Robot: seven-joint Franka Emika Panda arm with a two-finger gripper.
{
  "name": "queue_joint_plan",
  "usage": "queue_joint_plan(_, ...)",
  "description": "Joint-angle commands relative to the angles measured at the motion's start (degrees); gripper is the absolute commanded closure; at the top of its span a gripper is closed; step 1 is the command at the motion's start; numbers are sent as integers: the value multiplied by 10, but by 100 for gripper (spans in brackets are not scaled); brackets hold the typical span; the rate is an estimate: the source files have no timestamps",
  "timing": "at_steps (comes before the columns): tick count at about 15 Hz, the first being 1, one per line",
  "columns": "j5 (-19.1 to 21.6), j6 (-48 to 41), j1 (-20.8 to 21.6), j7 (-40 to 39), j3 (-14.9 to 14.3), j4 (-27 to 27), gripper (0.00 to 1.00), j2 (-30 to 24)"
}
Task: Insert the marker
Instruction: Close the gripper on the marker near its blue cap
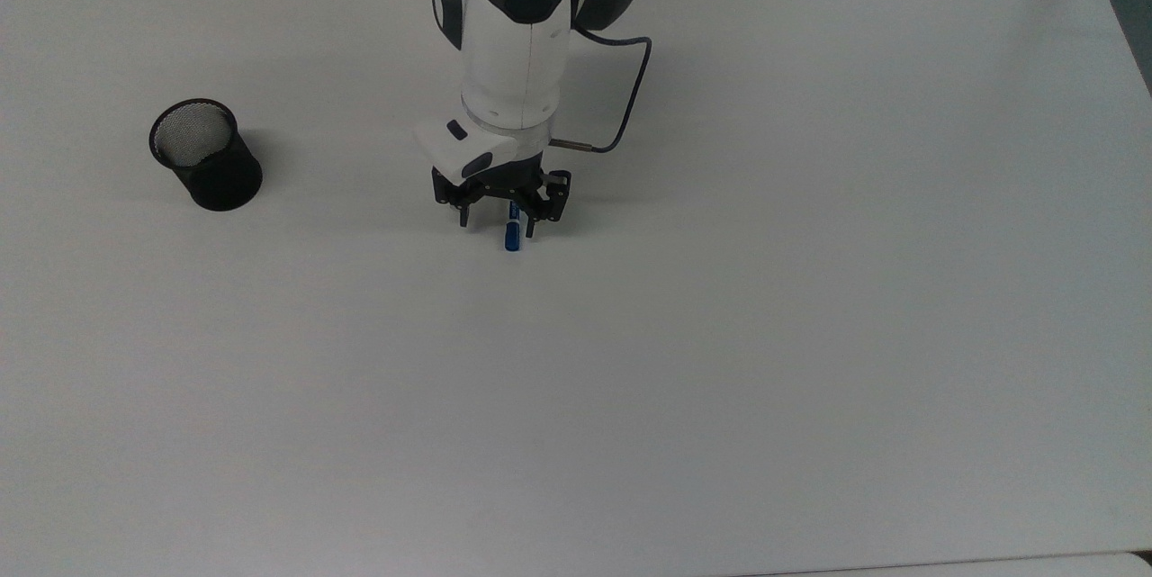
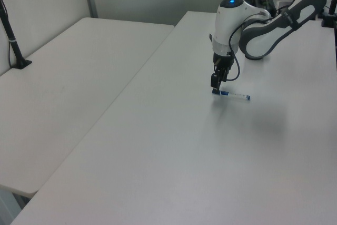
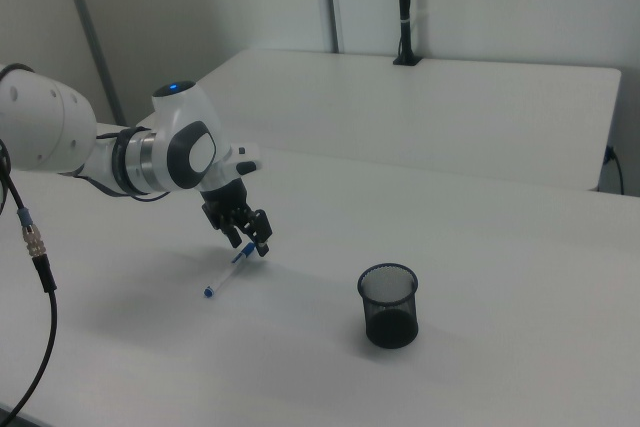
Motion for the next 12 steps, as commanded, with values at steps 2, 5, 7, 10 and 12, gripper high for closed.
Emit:
queue_joint_plan(2,-18,21,12,26,-1,-2,56,9)
queue_joint_plan(5,-19,21,17,48,-1,-2,83,9)
queue_joint_plan(7,-22,21,21,55,-1,-2,100,9)
queue_joint_plan(10,-22,19,22,61,-1,-2,100,5)
queue_joint_plan(12,-21,15,16,62,-1,-1,100,-19)
